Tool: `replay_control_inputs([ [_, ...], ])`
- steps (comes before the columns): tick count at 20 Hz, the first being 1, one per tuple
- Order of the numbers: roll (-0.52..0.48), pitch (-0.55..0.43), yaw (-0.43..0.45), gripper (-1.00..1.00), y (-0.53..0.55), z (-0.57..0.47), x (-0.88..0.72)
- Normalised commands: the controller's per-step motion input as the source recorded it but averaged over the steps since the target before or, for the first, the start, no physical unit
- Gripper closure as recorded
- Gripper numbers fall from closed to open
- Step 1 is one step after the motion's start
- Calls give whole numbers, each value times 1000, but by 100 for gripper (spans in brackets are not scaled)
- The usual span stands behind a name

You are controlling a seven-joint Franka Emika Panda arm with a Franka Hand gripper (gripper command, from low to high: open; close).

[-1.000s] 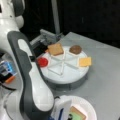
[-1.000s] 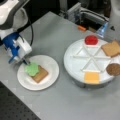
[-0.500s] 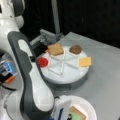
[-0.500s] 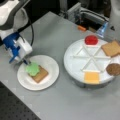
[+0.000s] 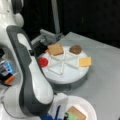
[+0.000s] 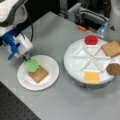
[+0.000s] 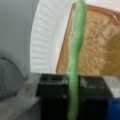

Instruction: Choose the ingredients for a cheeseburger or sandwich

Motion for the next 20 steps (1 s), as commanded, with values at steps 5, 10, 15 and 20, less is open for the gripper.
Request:
replay_control_inputs([
  [5, -282, -5, -145, 100, 368, 21, -183],
  [10, -308, -31, -183, 100, 368, -71, -184],
  [15, -362, -47, -181, 100, 360, -63, -186],
  [20, -345, -49, -146, 100, 355, 50, -214],
])
